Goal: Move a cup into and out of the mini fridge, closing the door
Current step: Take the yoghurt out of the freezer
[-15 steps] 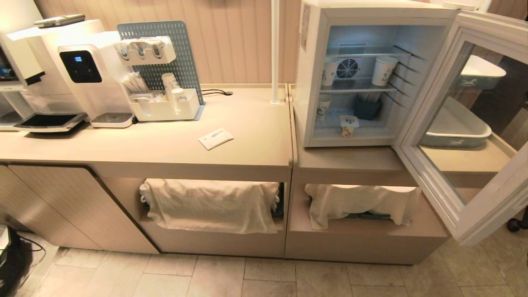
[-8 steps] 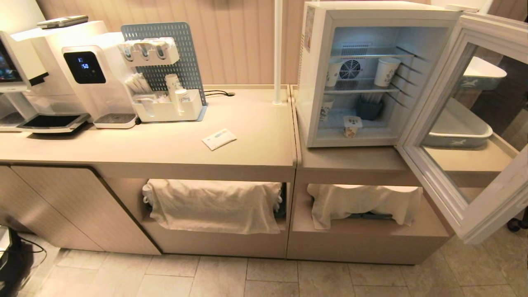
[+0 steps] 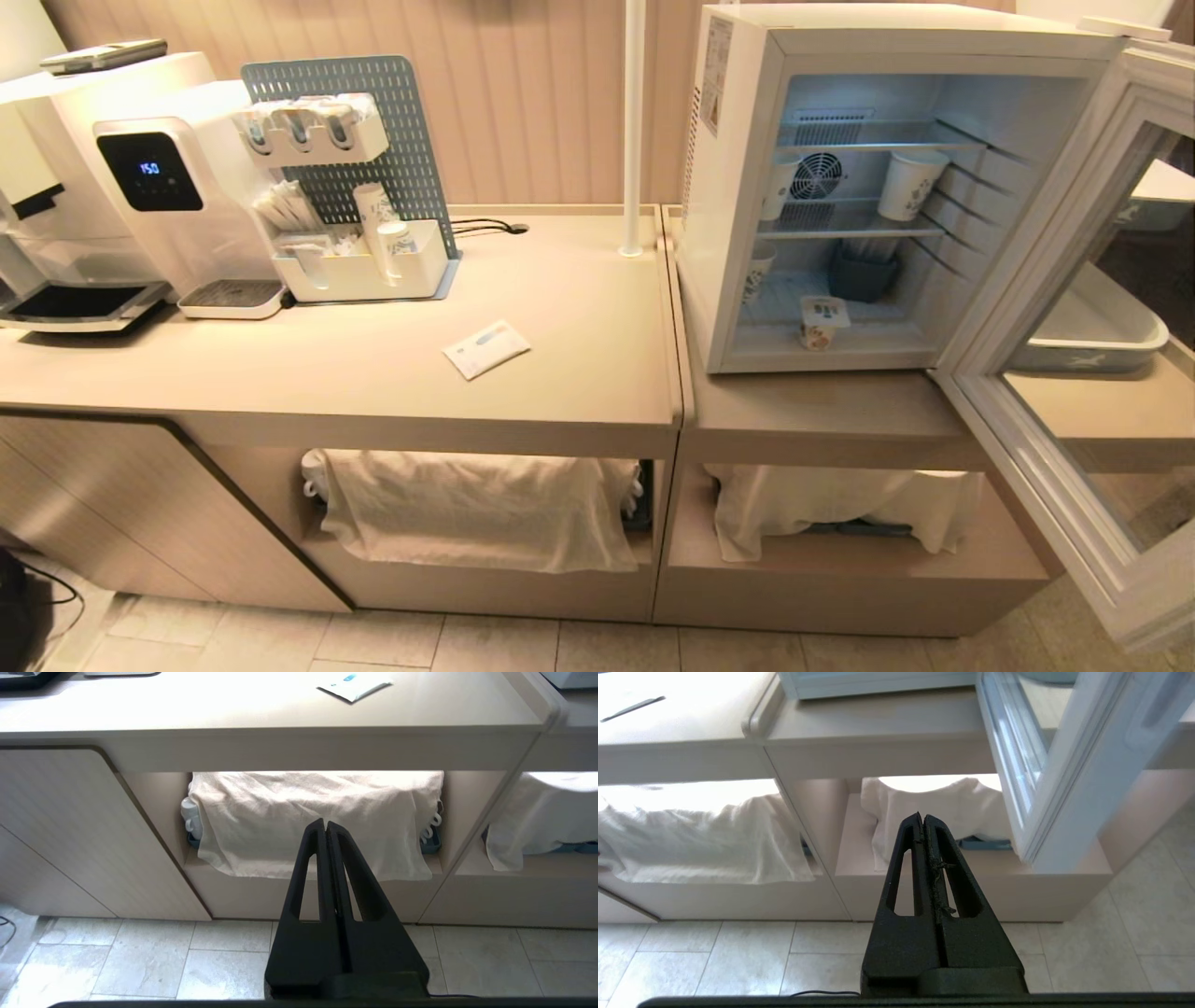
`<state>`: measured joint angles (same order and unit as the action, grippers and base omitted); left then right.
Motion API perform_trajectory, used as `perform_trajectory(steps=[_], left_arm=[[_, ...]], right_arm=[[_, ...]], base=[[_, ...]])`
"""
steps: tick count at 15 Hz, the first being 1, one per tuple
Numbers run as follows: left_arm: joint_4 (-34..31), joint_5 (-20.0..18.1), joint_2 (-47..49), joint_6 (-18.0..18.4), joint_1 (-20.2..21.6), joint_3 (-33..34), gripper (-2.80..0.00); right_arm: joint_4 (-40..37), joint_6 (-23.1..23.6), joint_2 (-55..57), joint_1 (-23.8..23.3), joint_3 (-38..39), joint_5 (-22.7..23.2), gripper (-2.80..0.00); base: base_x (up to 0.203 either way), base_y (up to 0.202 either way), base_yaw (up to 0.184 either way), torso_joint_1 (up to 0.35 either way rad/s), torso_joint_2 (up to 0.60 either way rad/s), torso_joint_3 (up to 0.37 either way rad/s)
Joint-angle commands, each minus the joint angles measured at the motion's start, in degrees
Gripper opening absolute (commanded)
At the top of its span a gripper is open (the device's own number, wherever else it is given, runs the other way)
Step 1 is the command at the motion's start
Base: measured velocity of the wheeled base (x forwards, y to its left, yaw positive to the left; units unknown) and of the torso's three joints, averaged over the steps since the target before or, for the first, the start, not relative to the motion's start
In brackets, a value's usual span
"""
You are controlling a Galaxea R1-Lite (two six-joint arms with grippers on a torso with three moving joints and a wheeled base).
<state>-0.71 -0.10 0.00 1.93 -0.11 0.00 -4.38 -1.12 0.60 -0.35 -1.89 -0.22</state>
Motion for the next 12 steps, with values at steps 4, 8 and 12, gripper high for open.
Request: perform_trajectory(steps=[4, 8, 12], left_arm=[[0.0, 0.0, 0.1, 0.0, 0.0, 0.0, -2.8], [-0.3, -0.1, 0.1, -0.4, 0.0, 0.0, -2.8], [0.0, 0.0, 0.1, -0.2, 0.0, 0.0, -2.8]], right_arm=[[0.0, 0.0, 0.0, 0.0, 0.0, 0.0, -2.8], [0.0, 0.0, 0.1, 0.0, 0.0, 0.0, -2.8], [0.0, 0.0, 0.0, 0.0, 0.0, 0.0, -2.8]], base=[[0.19, 0.0, 0.0, 0.001, 0.0, 0.003], [0.183, 0.0, -0.001, 0.001, 0.0, 0.001], [0.018, 0.0, -0.003, 0.0, 0.0, 0.001]])
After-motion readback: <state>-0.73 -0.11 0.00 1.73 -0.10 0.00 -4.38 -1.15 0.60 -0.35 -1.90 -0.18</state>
